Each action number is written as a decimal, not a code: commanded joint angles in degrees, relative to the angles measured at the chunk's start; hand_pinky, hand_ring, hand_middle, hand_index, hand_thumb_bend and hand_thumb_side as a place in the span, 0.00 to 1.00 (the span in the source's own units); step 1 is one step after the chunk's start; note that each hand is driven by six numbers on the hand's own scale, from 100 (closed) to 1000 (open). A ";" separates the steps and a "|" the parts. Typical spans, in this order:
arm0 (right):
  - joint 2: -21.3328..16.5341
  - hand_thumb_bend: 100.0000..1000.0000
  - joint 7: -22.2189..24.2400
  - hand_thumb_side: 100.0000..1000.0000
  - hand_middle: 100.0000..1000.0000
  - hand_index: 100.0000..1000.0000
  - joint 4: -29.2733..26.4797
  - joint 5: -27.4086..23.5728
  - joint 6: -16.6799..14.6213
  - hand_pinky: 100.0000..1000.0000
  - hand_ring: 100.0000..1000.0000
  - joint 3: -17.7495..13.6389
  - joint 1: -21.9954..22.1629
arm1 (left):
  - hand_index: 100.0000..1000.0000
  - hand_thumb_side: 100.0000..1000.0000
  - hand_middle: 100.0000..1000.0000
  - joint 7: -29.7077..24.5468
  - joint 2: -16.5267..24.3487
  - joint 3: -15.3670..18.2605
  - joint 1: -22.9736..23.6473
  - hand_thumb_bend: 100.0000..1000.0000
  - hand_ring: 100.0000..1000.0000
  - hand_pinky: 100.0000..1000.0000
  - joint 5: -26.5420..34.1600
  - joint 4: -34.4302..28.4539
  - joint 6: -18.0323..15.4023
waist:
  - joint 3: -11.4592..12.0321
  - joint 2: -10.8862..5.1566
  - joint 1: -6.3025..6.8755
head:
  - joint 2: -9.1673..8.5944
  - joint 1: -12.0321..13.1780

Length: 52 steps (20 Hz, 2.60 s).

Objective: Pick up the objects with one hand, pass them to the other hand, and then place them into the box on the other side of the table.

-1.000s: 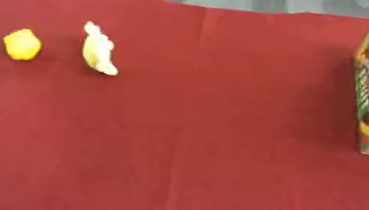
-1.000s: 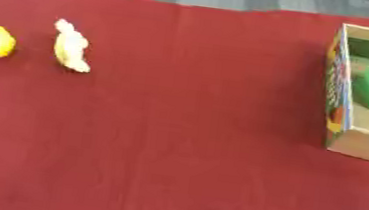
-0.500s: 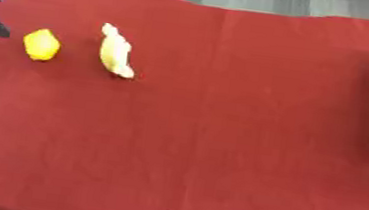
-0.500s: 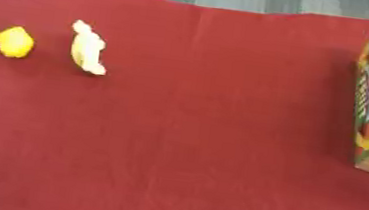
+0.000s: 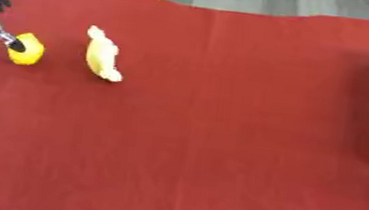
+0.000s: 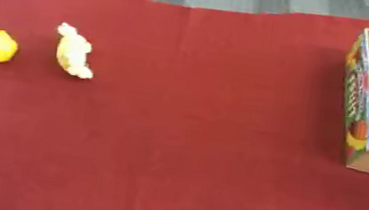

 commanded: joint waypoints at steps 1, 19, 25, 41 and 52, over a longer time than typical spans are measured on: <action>-0.19 0.00 1.27 0.20 0.72 0.83 -0.91 1.11 0.80 0.89 0.91 0.83 -0.93 | 0.81 0.08 0.69 0.51 0.79 -0.25 -1.84 0.84 0.80 0.84 -1.65 0.25 -0.19 | -0.15 -0.87 0.04 | -0.87 0.44; 2.59 0.00 1.80 0.24 0.71 0.82 -0.91 3.86 2.78 0.89 0.91 2.25 -0.69 | 0.77 0.02 0.72 -2.18 -2.38 -0.56 -1.90 0.60 0.82 0.84 -12.08 5.21 3.66 | -0.61 -0.20 -0.20 | -0.78 1.76; 2.94 0.00 1.58 0.24 0.71 0.82 -0.91 4.28 3.16 0.89 0.92 2.25 -0.29 | 0.70 0.00 0.72 -2.79 -2.49 -0.48 -1.84 0.26 0.81 0.84 -12.90 5.74 4.28 | -0.39 -0.16 -0.28 | -0.50 2.20; -1.17 0.00 1.80 0.16 0.72 0.82 -0.91 1.72 0.58 0.89 0.92 1.86 -0.26 | 0.55 0.06 0.57 -0.39 2.19 -3.01 1.85 0.00 0.67 0.74 -0.31 -14.94 2.76 | 1.35 -2.87 -0.42 | 1.53 -0.87; -7.55 0.00 7.38 0.01 0.74 0.83 -0.91 2.08 -2.95 0.88 0.92 6.86 -11.21 | 0.49 0.15 0.47 17.67 -3.85 -5.64 12.44 0.00 0.57 0.70 15.68 -38.55 4.11 | 1.41 -4.78 -1.76 | 2.56 -5.78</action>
